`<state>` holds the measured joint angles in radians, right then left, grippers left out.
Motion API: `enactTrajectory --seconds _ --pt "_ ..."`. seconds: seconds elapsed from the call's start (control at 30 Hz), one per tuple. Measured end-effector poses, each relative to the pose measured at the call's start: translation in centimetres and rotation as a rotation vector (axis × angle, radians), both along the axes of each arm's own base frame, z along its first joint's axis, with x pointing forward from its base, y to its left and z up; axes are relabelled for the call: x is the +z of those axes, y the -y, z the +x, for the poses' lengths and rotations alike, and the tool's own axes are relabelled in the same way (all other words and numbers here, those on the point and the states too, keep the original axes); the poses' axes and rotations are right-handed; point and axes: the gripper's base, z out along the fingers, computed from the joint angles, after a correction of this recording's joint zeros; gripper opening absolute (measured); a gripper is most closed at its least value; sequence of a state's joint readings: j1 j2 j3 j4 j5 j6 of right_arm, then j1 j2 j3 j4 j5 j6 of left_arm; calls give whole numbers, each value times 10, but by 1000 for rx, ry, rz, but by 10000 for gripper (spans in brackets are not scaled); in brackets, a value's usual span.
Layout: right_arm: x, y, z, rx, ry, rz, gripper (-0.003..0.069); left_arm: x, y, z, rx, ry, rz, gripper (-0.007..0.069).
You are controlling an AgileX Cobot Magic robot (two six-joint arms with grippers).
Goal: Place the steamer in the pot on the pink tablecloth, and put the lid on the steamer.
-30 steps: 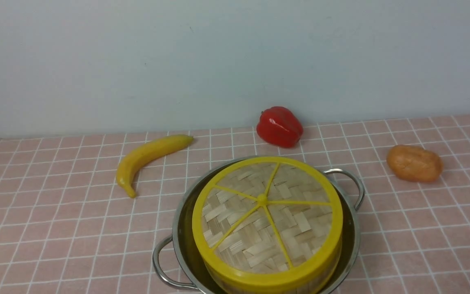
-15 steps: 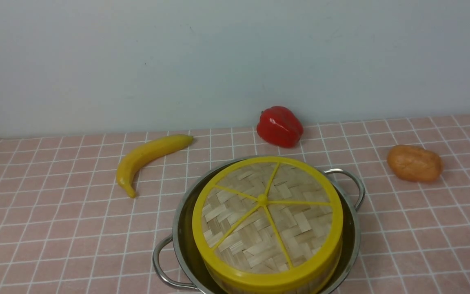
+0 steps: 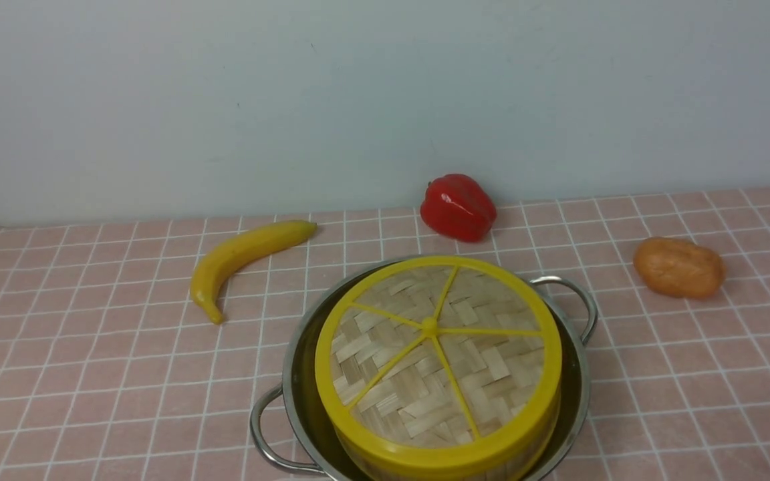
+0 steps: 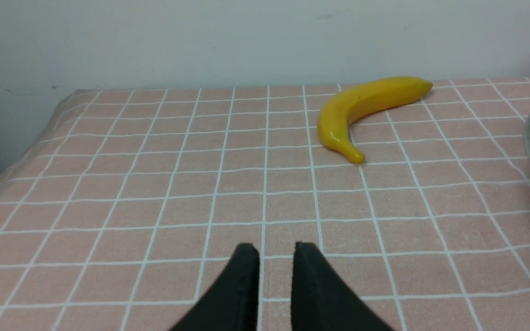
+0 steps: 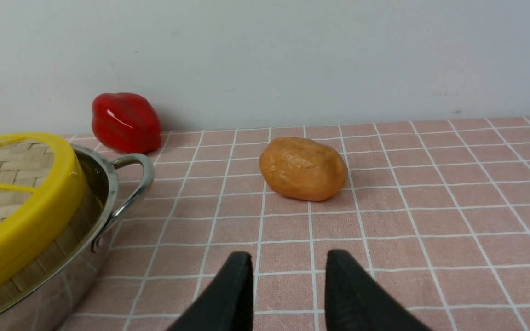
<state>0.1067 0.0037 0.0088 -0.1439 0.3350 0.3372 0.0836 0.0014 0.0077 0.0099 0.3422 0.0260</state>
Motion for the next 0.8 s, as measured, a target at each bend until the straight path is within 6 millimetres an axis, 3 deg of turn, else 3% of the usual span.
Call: enactTrajectory --seconds 0.8 --pt "0 0 0 1 3 -1 242 0 0 0 0 0 2 160"
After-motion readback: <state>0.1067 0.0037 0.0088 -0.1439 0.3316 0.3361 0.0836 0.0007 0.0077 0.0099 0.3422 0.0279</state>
